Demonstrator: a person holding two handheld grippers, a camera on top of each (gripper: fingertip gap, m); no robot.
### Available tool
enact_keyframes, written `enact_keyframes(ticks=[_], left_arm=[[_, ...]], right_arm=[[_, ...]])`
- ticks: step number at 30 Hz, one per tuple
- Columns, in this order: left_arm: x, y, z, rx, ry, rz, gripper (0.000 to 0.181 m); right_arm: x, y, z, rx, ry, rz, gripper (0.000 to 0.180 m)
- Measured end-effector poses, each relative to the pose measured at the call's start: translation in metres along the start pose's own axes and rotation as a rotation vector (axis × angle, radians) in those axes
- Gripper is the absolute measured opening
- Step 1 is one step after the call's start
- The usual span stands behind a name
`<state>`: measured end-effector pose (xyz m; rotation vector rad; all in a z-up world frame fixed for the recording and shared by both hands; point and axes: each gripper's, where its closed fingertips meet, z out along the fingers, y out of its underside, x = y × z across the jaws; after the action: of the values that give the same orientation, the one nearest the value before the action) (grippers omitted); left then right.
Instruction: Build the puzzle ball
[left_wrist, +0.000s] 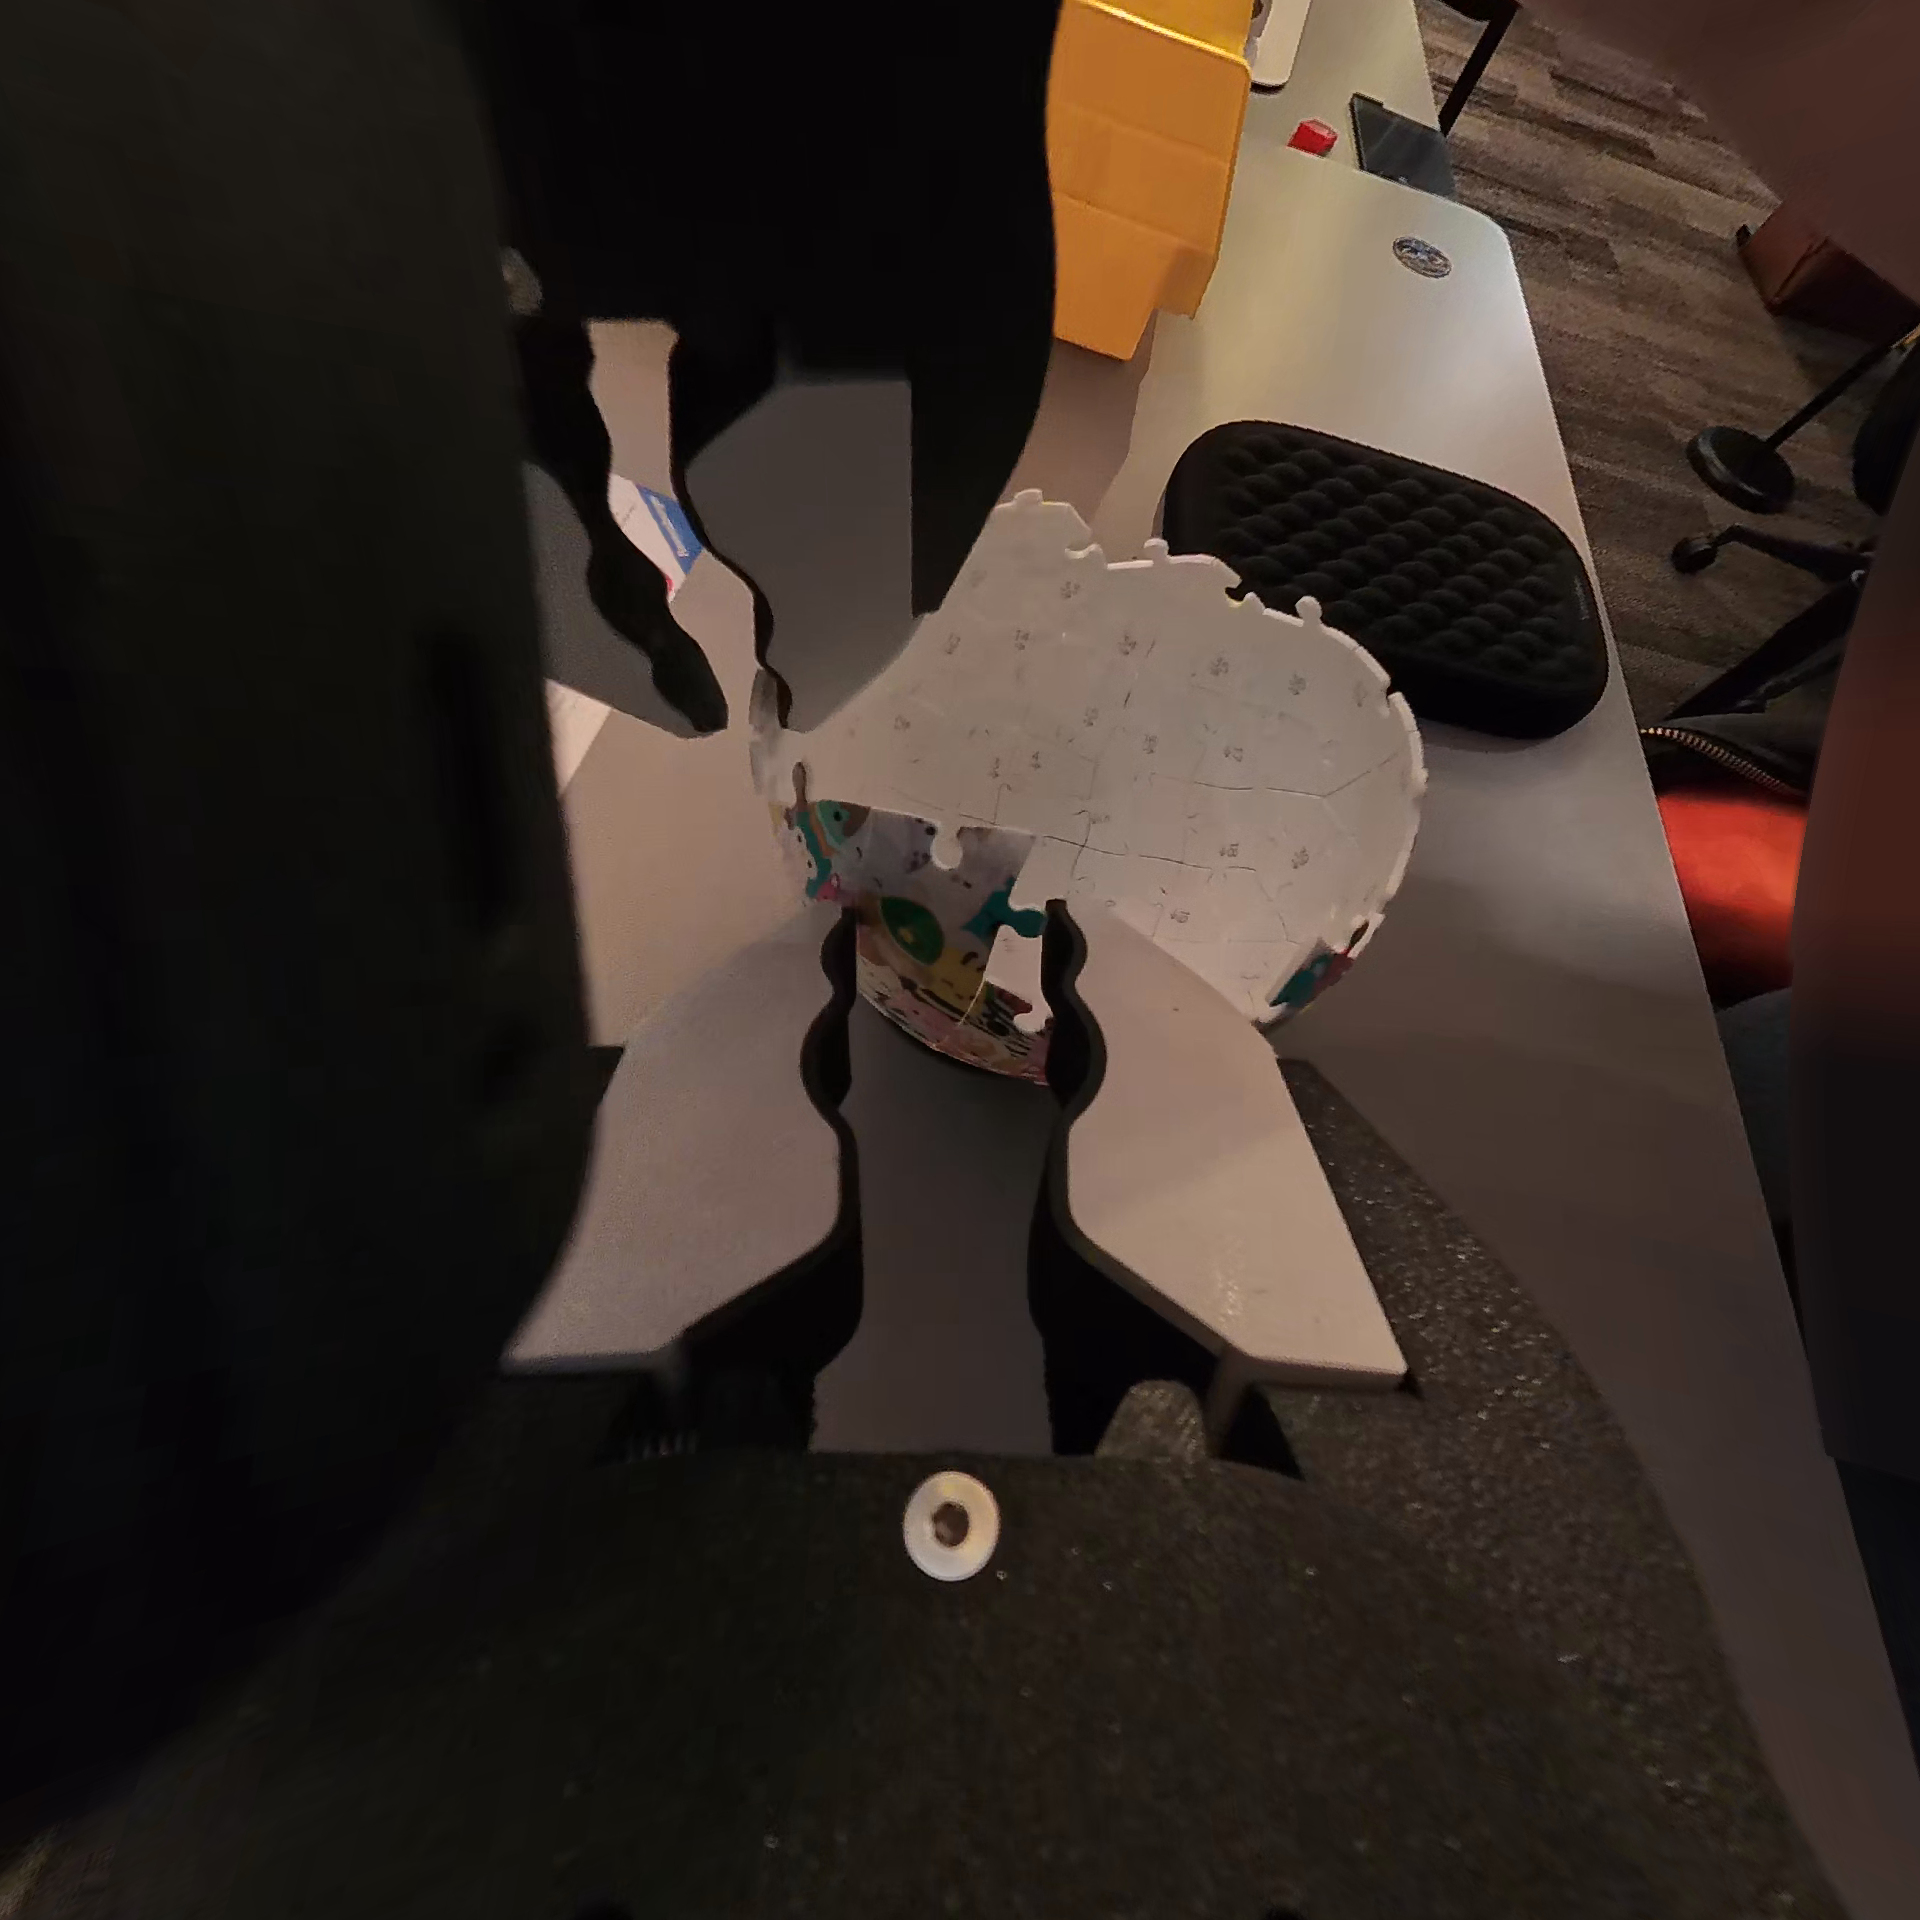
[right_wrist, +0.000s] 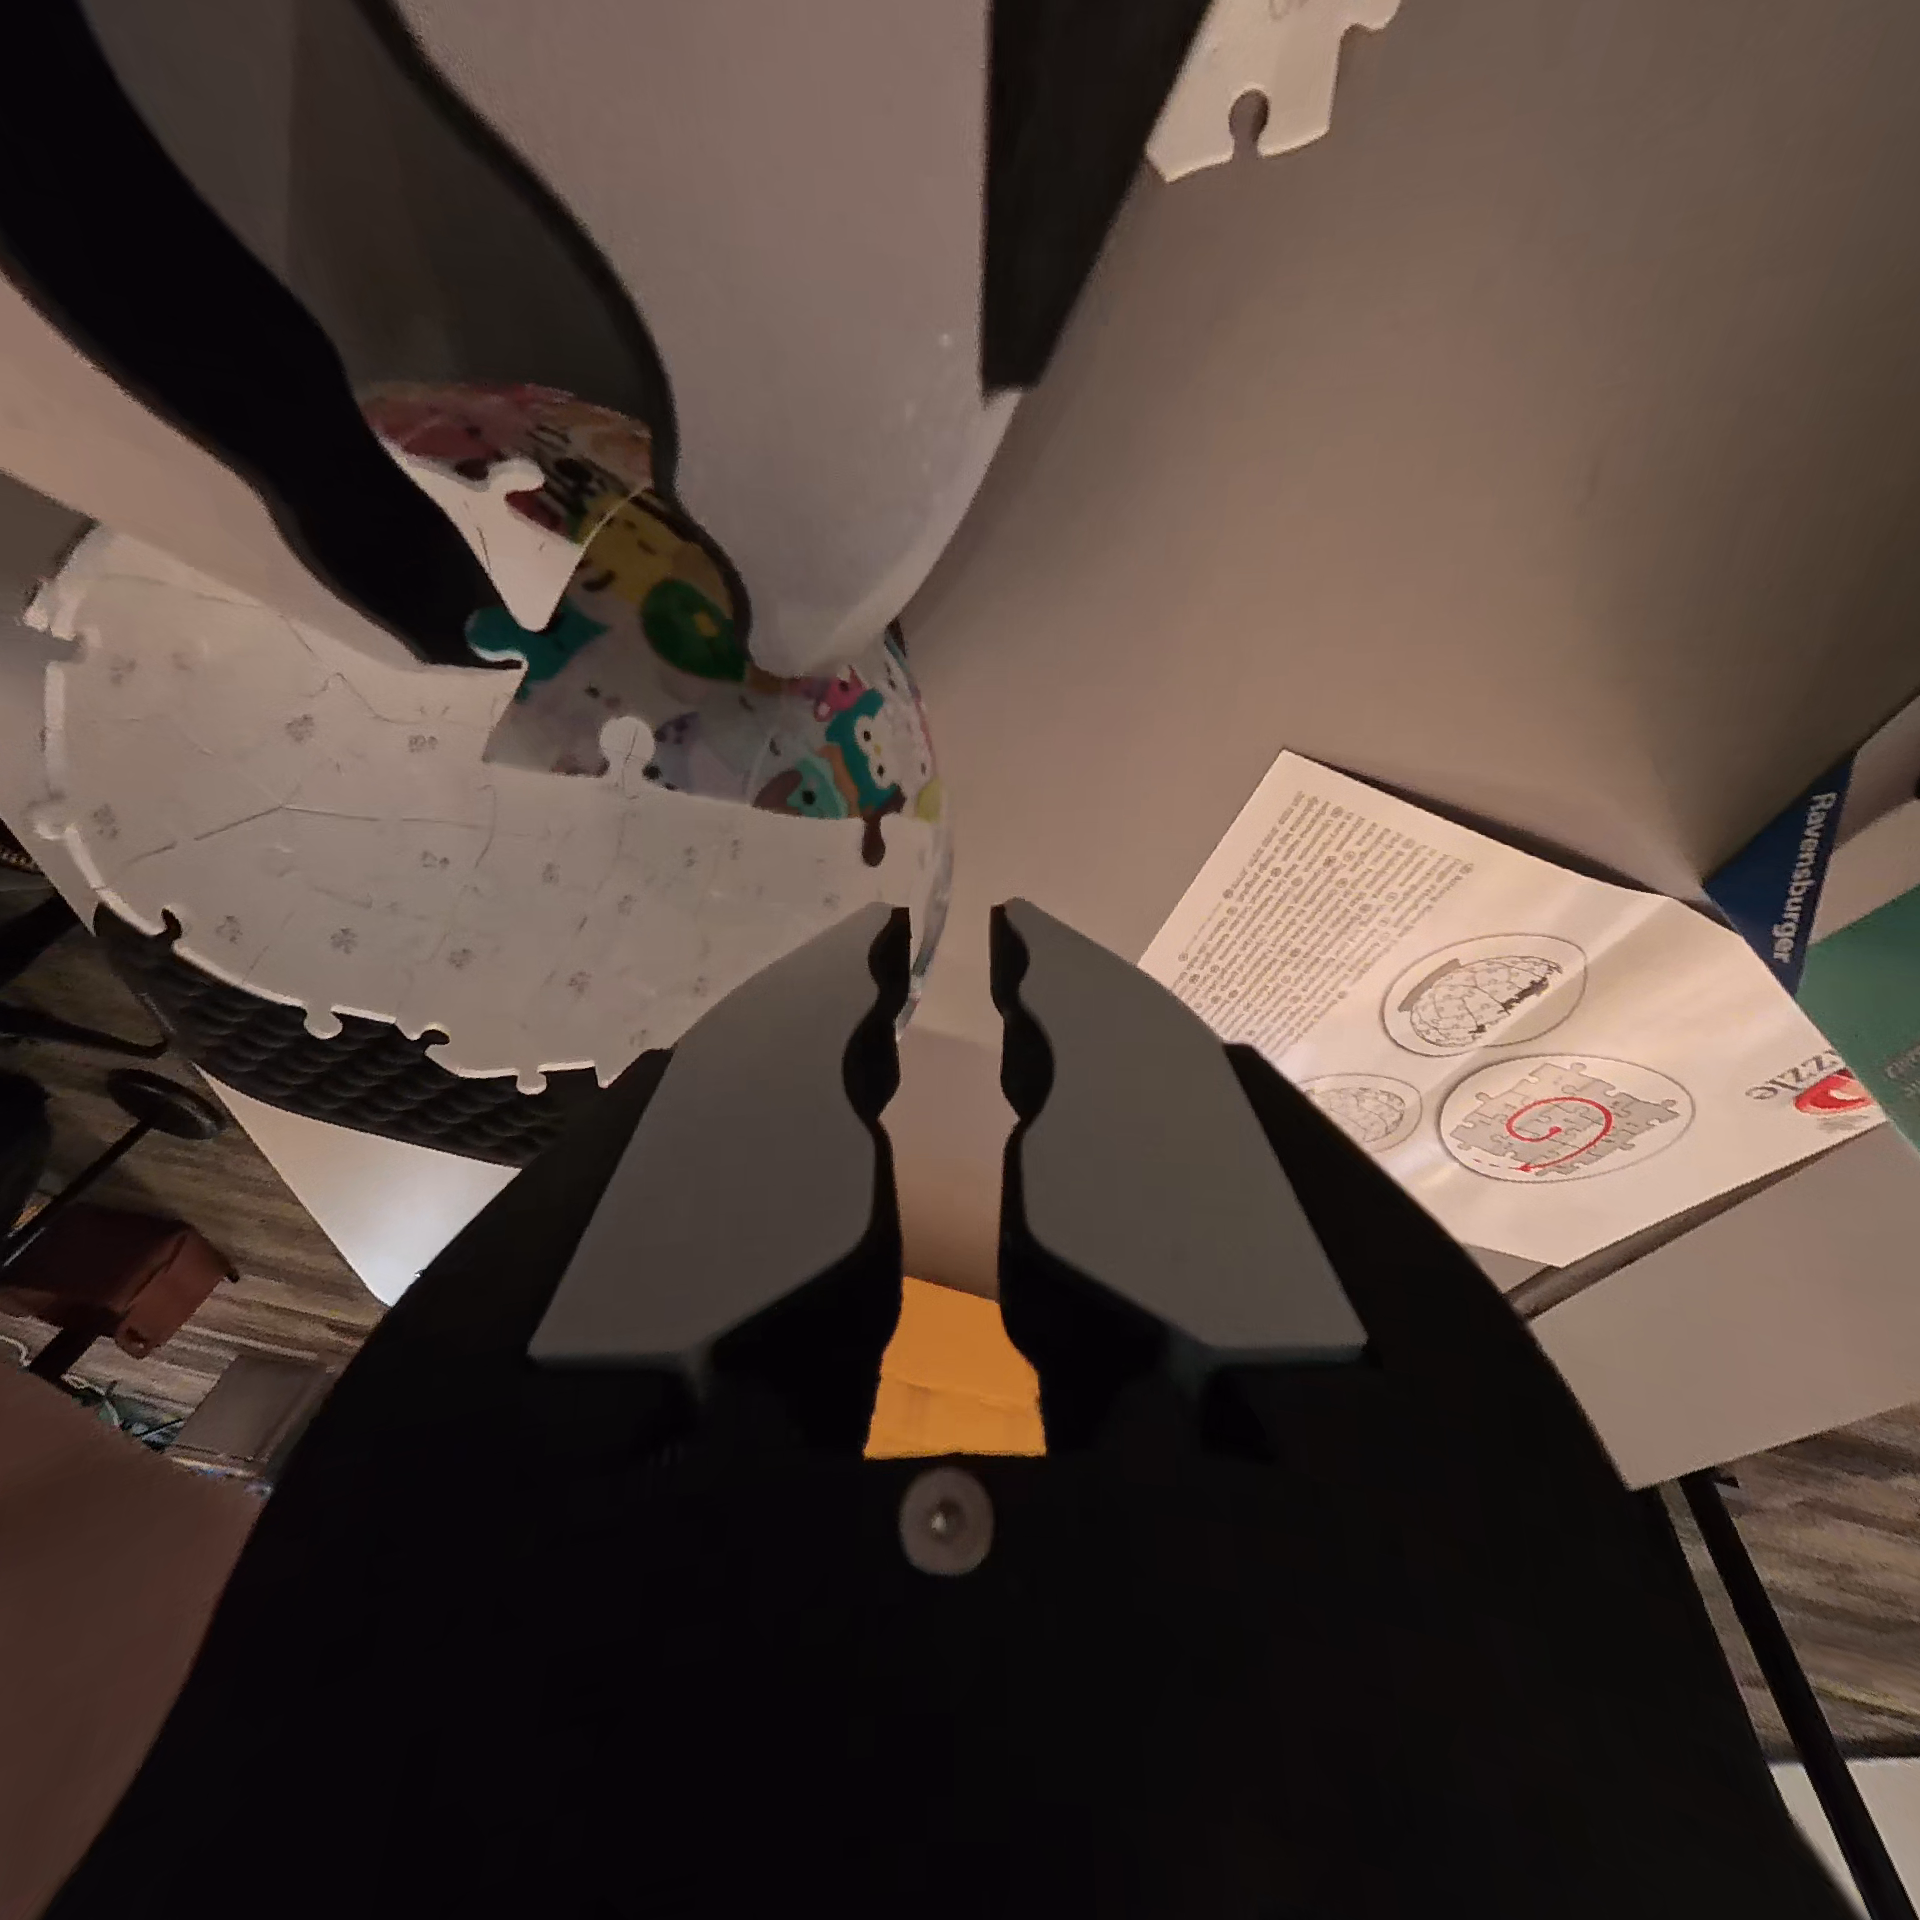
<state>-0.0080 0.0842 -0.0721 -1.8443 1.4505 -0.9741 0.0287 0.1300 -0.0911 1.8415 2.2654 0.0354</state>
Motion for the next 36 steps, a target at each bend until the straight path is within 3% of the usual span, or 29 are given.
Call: enact_keyframes(ticks=[11, 19, 23, 29, 36], left_arm=[[-0.002, 0.0, 0.0, 0.017, -0.005, -0.002, 0.032], [0.0, -0.002, -0.003, 0.039, -0.003, -0.008, 0.032], [-0.001, -0.003, -0.004, 0.064, -0.004, -0.024, 0.032], [-0.002, -0.001, -0.001, 0.061, 0.009, -0.04, 0.033], [-0.002, -0.001, -0.002, 0.071, 0.009, -0.045, 0.033]], right_arm=[[0.005, 0.0, -0.012, 0.101, 0.017, 0.058, 0.022], [0.014, 0.002, -0.047, 0.408, 0.109, 0.179, 0.032], [0.005, 0.016, -0.054, 0.556, 0.146, 0.261, 0.031], [0.008, 0.025, -0.04, 0.564, 0.251, 0.358, 0.027], [0.001, 0.005, -0.04, 0.655, 0.147, 0.41, 0.019]])
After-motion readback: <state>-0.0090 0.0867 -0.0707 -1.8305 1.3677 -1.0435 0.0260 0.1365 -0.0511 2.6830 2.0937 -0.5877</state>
